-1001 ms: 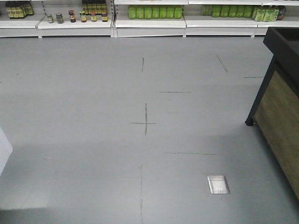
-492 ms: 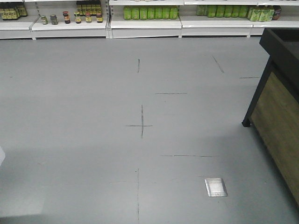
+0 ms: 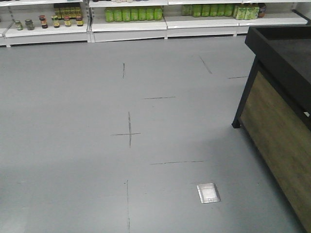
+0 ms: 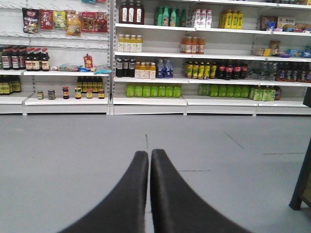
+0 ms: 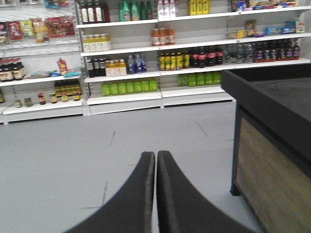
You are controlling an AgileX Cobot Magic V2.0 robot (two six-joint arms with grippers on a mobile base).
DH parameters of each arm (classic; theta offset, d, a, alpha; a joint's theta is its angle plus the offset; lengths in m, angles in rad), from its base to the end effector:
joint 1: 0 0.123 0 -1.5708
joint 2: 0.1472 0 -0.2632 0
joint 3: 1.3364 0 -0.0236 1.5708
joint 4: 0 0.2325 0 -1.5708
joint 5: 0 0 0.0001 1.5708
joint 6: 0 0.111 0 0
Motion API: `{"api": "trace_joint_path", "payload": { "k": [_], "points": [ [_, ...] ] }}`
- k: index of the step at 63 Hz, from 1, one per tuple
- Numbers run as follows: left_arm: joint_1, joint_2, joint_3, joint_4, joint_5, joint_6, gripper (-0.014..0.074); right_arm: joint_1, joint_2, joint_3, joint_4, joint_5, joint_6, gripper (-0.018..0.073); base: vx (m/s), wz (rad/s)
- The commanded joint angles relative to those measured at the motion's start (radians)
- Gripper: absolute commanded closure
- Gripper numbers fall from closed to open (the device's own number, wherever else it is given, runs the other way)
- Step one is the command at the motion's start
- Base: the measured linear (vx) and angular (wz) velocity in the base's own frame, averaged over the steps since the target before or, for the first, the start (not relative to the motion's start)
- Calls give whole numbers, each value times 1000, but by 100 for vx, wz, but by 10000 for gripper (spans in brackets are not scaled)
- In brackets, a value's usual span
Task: Pick three apples into basket with both arms
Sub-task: 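Turn the base toward the fruit table holding the light-blue basket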
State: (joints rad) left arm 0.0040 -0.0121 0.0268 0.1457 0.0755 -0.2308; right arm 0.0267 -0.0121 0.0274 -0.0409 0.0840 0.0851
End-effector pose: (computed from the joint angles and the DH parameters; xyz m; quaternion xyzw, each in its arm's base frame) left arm 0.0804 0.0016 0.1985 -0.0355 0.7070 -0.0249 0.7059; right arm 0.0804 0.0018 0.1973 0.0075 0.7113 0.0237 0.7024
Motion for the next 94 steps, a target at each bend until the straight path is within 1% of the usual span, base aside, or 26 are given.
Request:
{"api": "trace_joint_path", "payload": {
  "k": [1, 94],
  "points": [
    [2, -3, 4, -1, -76, -2, 603, -3, -3, 13, -3, -69, -11, 568, 7, -26],
    [2, -3, 4, -1, -76, -2, 603, -3, -3, 13, -3, -69, -11, 568, 8, -32]
  ]
}}
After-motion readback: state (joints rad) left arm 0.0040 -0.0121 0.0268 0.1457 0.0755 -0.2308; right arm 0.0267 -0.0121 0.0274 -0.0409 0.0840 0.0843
